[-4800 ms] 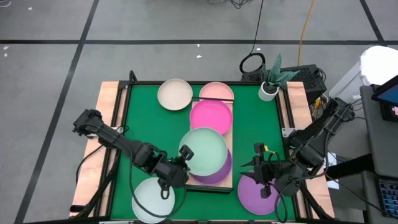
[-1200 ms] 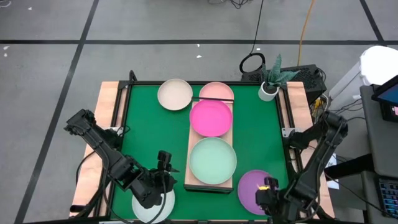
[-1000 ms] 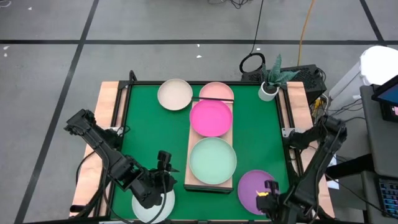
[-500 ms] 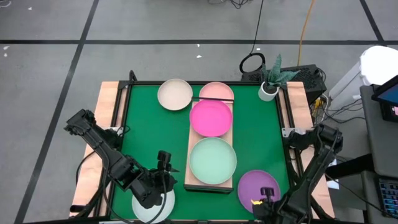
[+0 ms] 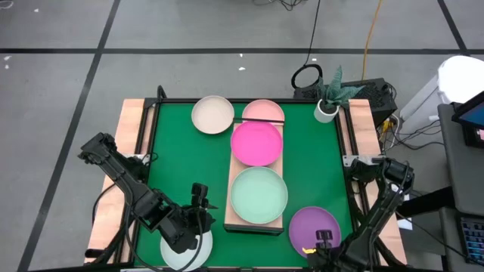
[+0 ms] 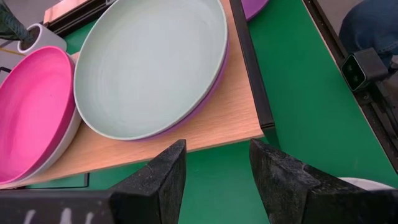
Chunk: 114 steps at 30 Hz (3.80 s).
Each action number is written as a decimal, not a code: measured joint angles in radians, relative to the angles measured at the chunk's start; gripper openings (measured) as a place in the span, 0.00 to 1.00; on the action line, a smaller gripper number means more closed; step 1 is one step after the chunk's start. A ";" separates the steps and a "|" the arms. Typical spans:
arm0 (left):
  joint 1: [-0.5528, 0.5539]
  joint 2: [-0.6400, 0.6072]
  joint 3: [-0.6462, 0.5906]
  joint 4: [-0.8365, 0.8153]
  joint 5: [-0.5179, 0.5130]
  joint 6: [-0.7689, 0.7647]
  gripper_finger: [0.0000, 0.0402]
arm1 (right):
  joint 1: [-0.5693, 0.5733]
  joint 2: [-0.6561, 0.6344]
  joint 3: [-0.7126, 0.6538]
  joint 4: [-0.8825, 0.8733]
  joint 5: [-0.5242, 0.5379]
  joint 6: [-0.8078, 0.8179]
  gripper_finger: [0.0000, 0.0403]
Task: Place and stack plates onto a shelf
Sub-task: Stack the purple plate on top of the pink plate on the shelf
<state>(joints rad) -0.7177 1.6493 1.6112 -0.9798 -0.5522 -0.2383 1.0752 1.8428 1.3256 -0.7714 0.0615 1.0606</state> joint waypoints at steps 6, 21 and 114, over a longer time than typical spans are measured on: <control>0.000 0.000 0.000 0.000 0.000 -0.001 0.45 | 0.000 0.000 -0.058 0.014 -0.017 0.035 0.25; 0.000 0.000 -0.017 0.012 0.000 -0.011 0.45 | 0.000 -0.100 -0.054 -0.066 0.062 0.054 0.01; -0.122 0.000 -0.083 -0.018 -0.026 -0.208 0.45 | -0.924 -0.150 0.403 -0.324 0.193 -1.180 0.03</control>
<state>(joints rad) -0.8402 1.6493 1.5284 -0.9981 -0.5785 -0.4465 0.1517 1.6932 1.7287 -1.0951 0.2543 -0.1192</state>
